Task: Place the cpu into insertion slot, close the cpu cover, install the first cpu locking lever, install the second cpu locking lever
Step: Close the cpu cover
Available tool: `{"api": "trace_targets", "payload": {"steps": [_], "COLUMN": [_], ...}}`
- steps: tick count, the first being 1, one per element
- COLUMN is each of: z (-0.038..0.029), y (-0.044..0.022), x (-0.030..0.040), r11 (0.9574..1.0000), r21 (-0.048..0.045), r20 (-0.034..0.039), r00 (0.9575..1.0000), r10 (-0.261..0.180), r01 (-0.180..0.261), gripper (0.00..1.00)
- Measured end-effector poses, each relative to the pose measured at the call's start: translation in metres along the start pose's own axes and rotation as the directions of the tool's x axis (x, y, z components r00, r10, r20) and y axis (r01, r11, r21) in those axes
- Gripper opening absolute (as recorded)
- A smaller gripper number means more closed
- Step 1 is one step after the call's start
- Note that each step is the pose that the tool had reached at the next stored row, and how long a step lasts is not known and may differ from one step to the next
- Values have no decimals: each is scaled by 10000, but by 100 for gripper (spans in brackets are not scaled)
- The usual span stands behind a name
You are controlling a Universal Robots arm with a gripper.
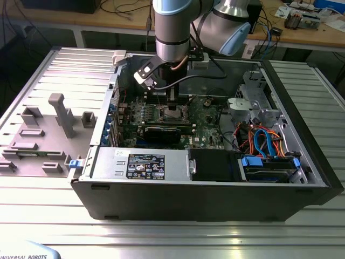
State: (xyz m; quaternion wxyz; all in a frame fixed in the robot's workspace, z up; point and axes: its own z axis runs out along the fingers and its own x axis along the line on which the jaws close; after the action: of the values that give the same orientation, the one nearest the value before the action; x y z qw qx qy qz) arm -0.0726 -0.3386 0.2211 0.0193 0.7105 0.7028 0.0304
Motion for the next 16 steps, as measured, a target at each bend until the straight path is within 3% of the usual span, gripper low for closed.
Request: {"api": "trace_targets", "payload": {"steps": [3, 10, 16], "z": [7, -12, -114], "y": [34, 37, 44], "x": [0, 1, 4], "r11": [9999, 9999, 9999], "r21": [142, 144, 142], "r20": [3, 8, 112], "r00": [10000, 10000, 9999], "r10": [3, 4, -3], "r01": [-4, -4, 1], "gripper": [11, 11, 11]}}
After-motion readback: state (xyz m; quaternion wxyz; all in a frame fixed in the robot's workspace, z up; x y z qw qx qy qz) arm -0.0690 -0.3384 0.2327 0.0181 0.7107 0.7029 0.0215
